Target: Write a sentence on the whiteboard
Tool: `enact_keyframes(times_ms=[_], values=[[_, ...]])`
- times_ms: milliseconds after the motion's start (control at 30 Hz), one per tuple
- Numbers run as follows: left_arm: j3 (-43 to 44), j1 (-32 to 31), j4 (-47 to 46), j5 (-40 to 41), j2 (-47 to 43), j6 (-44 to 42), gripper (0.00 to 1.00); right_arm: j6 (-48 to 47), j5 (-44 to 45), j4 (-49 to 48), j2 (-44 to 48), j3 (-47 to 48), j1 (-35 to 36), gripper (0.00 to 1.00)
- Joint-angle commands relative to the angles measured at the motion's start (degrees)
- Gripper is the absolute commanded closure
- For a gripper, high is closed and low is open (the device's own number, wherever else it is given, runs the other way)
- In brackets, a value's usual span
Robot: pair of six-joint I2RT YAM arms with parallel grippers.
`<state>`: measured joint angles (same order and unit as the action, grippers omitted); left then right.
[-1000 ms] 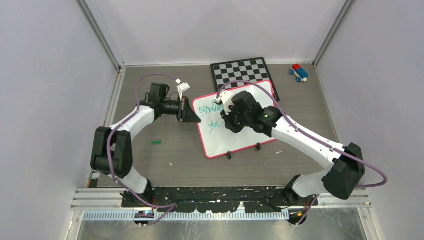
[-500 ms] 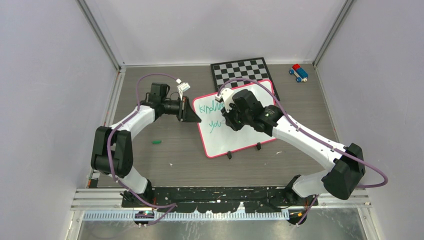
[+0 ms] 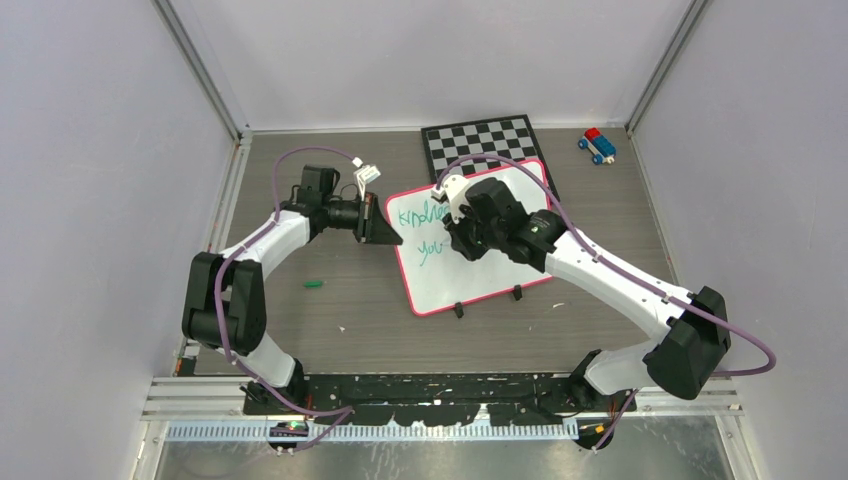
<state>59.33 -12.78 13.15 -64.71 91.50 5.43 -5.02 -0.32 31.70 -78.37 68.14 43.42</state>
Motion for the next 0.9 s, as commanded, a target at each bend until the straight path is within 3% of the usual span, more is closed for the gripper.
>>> enact_keyframes(times_ms=[0, 400, 867], values=[[1.5, -0.68, 1.68, 0.19, 0.16, -1.05, 1.0, 0.45, 1.34, -2.84, 0.65, -1.24, -0.7, 1.0], [1.52, -0.67, 1.84, 0.19, 0.53, -1.36, 1.0, -0.72, -0.83, -0.42, 2.02, -3.08, -0.62, 1.0], [1.4, -0.67, 1.8, 0.2, 0.33, -1.39, 1.0, -1.47, -1.1, 1.13, 3.51, 2.07, -0.62, 1.0]])
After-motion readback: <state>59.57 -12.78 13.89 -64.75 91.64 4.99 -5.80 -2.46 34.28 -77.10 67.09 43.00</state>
